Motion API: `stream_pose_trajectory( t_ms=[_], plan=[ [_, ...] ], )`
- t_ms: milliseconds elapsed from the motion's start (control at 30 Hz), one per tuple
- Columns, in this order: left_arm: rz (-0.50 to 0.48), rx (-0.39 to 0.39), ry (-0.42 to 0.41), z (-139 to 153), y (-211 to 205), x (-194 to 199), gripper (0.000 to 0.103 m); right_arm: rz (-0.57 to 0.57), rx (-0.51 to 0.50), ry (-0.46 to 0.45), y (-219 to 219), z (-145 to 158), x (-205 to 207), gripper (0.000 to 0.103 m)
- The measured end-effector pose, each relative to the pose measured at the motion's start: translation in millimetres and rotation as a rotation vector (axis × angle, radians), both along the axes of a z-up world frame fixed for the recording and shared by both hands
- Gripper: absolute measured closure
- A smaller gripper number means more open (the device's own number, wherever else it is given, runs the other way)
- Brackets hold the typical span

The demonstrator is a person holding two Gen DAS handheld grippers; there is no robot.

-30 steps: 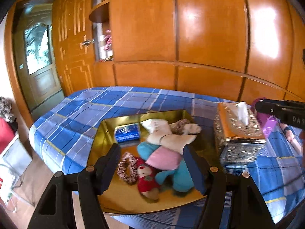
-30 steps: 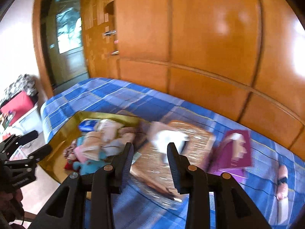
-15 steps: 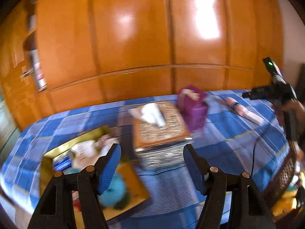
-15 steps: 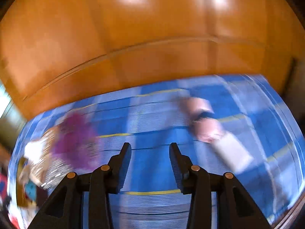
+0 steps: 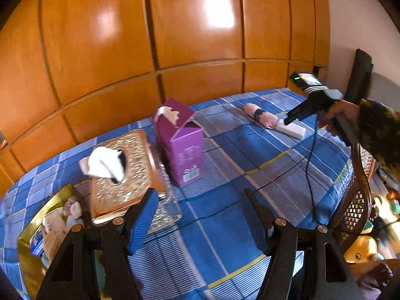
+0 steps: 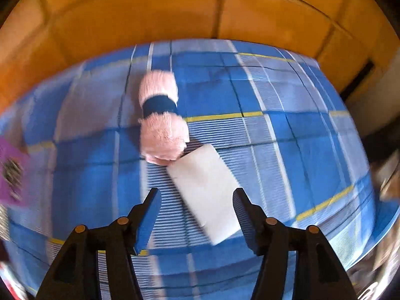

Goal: Organize soft objects
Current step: 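Grasp the white foam block with the right tool, then grasp the pink towel roll with the left tool while the right tool holds the white block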

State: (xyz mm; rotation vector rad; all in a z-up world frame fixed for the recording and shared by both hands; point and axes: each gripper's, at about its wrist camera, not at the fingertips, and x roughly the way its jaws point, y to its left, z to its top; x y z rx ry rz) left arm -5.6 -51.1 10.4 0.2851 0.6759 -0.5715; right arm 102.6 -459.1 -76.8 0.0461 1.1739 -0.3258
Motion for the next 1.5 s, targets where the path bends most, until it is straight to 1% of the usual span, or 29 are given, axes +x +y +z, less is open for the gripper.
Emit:
stream_pose_trajectory(
  t_ms=[33, 100, 167, 233, 367, 400, 433, 467, 500, 533, 567, 667, 733, 833, 933, 1000, 1067, 1233, 1433, 1500],
  plan=[
    [-0.010, 0.002, 0.003, -0.3, -4.4, 1.1, 0.034, 0.022, -0.027, 0.029, 0.9, -4.1, 4.1, 0.033],
    [-0.028, 0.014, 0.003, -0.8, -14.3, 3.9, 0.034, 0.064, -0.049, 0.086, 1.6, -13.2, 11.0, 0.026],
    [-0.044, 0.013, 0.010, -0.8, -22.3, 7.0, 0.034, 0.080, -0.083, 0.124, -0.1, -20.0, 15.8, 0.025],
    [-0.066, 0.010, 0.022, 0.1, -32.1, 9.7, 0.034, 0.077, -0.091, 0.143, -7.1, -25.1, 17.6, 0.025],
    [-0.102, 0.019, 0.022, 1.8, -51.9, 15.6, 0.034, 0.069, -0.036, 0.159, -22.8, -33.6, 17.3, 0.026],
    [-0.112, 0.020, 0.026, 1.7, -57.5, 17.6, 0.034, 0.069, -0.018, 0.161, -25.4, -35.5, 16.0, 0.028],
    [-0.118, 0.019, 0.030, 1.7, -61.9, 19.6, 0.034, 0.069, 0.012, 0.151, -28.4, -35.4, 13.2, 0.043],
    [-0.125, 0.016, 0.038, 1.9, -67.0, 21.3, 0.034, 0.064, 0.033, 0.136, -30.9, -32.6, 9.9, 0.043],
    [-0.133, 0.013, 0.047, 1.9, -72.8, 23.4, 0.034, 0.052, 0.023, 0.121, -32.2, -29.3, 7.0, 0.045],
    [-0.138, 0.012, 0.053, 1.8, -77.1, 25.2, 0.034, 0.034, 0.015, 0.090, -35.0, -23.5, 3.2, 0.045],
    [-0.143, 0.013, 0.060, 1.4, -83.2, 27.4, 0.034, 0.004, 0.035, 0.043, -40.3, -16.2, -1.2, 0.045],
    [-0.153, 0.010, 0.096, -1.4, -101.4, 36.9, 0.034, -0.141, 0.097, -0.103, -62.7, 2.2, -14.3, 0.044],
    [-0.160, 0.002, 0.130, -3.4, -116.8, 45.2, 0.034, -0.229, 0.167, -0.195, -78.0, 4.6, -24.3, 0.043],
    [-0.163, 0.009, 0.158, -6.7, -139.5, 56.7, 0.034, -0.331, 0.206, -0.211, -92.3, 3.3, -28.3, 0.043],
    [-0.164, 0.014, 0.186, -12.1, -163.1, 71.1, 0.034, -0.394, 0.232, -0.277, -104.7, 12.1, -41.5, 0.042],
    [-0.154, 0.002, 0.225, -17.2, -180.3, 83.7, 0.034, -0.434, 0.260, -0.293, -111.6, 13.7, -45.2, 0.042],
    [-0.141, -0.004, 0.266, -25.0, -198.3, 98.4, 0.034, -0.459, 0.259, -0.302, -115.4, 15.3, -49.8, 0.042],
    [-0.101, -0.009, 0.346, -46.5, -238.9, 136.9, 0.035, -0.473, 0.244, -0.334, -119.8, 22.0, -55.3, 0.042],
    [-0.069, -0.004, 0.383, -65.3, -285.0, 179.8, 0.035, -0.454, 0.268, -0.372, -121.8, 26.9, -57.1, 0.042],
    [-0.066, -0.001, 0.404, -73.3, -300.4, 192.8, 0.035, -0.449, 0.259, -0.386, -121.2, 29.5, -58.1, 0.042]
  ],
)
